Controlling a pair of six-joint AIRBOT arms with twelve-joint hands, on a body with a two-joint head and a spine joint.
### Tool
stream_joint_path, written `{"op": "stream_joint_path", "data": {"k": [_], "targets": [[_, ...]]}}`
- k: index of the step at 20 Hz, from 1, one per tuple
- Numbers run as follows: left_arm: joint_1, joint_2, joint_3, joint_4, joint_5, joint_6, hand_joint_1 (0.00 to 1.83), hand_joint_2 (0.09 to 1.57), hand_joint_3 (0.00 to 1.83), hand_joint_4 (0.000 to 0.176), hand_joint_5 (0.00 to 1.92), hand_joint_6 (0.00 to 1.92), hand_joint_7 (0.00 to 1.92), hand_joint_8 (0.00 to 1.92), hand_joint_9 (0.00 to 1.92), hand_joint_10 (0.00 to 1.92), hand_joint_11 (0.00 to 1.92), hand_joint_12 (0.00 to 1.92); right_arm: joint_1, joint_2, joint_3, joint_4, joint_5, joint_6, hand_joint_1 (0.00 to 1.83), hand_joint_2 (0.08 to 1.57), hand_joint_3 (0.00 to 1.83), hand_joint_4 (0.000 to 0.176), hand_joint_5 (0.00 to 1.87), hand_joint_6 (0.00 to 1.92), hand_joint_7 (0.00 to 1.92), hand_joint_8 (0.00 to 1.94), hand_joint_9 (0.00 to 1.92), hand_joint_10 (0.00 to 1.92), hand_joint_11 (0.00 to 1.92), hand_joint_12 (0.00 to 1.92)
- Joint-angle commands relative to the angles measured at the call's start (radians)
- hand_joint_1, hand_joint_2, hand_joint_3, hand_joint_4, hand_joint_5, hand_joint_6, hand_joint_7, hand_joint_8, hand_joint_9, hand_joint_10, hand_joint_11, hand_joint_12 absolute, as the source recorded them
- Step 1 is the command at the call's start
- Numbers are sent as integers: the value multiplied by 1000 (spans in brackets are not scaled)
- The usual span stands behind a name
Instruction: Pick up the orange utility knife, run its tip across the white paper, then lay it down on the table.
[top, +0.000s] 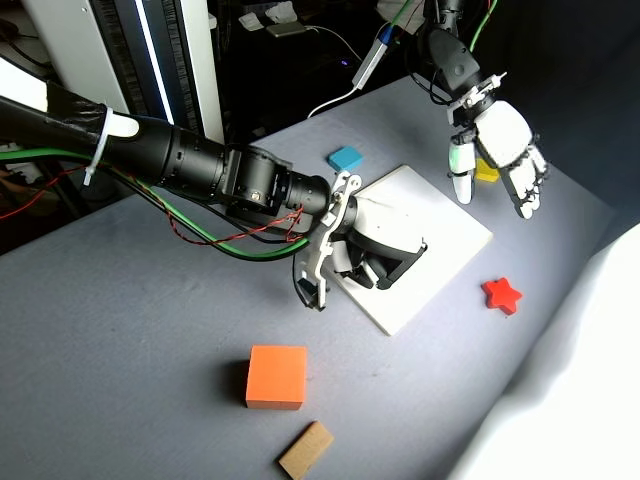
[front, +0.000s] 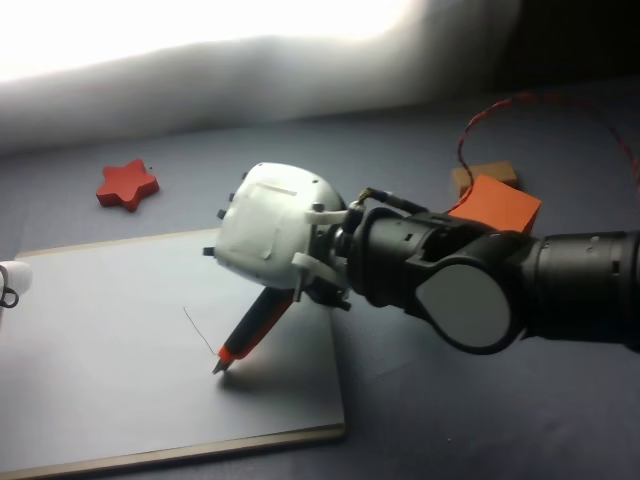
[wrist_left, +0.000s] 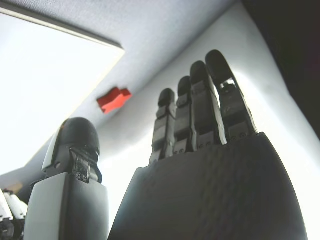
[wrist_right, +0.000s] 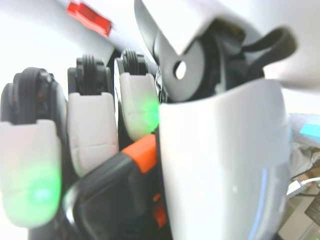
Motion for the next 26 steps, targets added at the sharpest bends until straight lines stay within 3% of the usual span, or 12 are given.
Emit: {"op": "stream_joint_path", "data": {"k": [1,10,14,18,20,23,26], "targets": [[-1,10,6,34,-92,4,249,1277,0,32,127,5,144,2,226,5,0,834,-1,17,1,-58,-81,-3,1415,1051,656,176,1470,1921,1683,1941,1816,1921,1903,1921],[-8,9,6,34,-92,10,248,1278,0,33,136,7,156,7,235,9,0,840,-12,88,0,-112,-98,84,1406,1066,657,176,1509,1921,1707,1941,1833,1921,1917,1921],[-8,8,6,34,-92,10,216,1287,3,32,118,3,145,0,236,7,0,853,20,124,-49,-112,-89,160,1398,1068,674,176,1481,1921,1699,1941,1838,1921,1921,1921],[-16,5,4,35,-88,17,238,1285,1,32,118,2,134,1,222,2,0,821,57,205,-146,-74,18,301,1408,1071,678,176,1492,1921,1705,1941,1839,1921,1921,1921],[-35,2,1,54,-59,32,220,1288,1,32,115,0,135,1,221,1,0,843,82,265,-206,61,155,301,1425,1048,690,176,1491,1921,1699,1941,1828,1921,1909,1921],[-66,-13,-16,79,-47,40,216,1282,0,34,125,4,143,2,233,5,0,850,91,330,-249,110,276,301,1406,1054,703,176,1500,1921,1700,1941,1833,1921,1919,1921],[-113,-36,-40,83,-33,71,228,1283,0,33,135,5,149,3,236,5,0,886,77,365,-250,110,319,286,1438,1045,681,176,1523,1921,1712,1941,1838,1921,1918,1921]]}}
